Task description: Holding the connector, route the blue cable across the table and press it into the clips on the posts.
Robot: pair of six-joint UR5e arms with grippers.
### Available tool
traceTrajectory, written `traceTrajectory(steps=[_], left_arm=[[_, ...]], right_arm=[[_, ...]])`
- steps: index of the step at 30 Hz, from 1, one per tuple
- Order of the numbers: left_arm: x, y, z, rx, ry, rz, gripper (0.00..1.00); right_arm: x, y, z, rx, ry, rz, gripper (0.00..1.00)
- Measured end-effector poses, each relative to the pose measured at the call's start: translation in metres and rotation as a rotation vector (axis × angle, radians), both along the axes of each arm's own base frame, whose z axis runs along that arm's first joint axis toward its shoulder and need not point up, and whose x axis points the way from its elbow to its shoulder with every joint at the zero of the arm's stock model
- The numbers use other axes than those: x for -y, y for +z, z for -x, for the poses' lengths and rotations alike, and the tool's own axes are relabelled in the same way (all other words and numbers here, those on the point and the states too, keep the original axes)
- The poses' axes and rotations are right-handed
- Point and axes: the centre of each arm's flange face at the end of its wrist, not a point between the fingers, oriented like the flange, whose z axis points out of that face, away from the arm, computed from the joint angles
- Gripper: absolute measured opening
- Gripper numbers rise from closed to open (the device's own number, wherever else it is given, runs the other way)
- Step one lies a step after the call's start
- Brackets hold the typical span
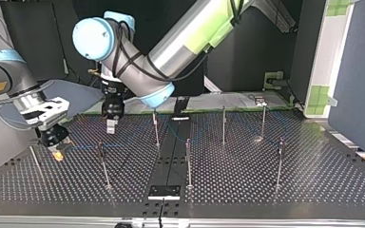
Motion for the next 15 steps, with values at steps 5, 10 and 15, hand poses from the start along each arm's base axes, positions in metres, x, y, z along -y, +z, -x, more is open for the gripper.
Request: traceTrajectory(steps=[5,10,15], left_arm=[[-0.015,0.008,0.013,-0.005,0.020,-0.044,1.00],[-0.025,0.019,0.021,0.015,0.026,-0.024,1.00],[-0.038,0.031,0.027,0.039,0.039,0.038,1.00]], right_arm=[[0.000,0.000,-0.001,0.000,0.002,0.000,0.00],[-0.001,0.000,-0.002,0.000,0.003,0.000,0.00],[-0.002,0.000,-0.004,-0.002,0.006,0.001,0.00]])
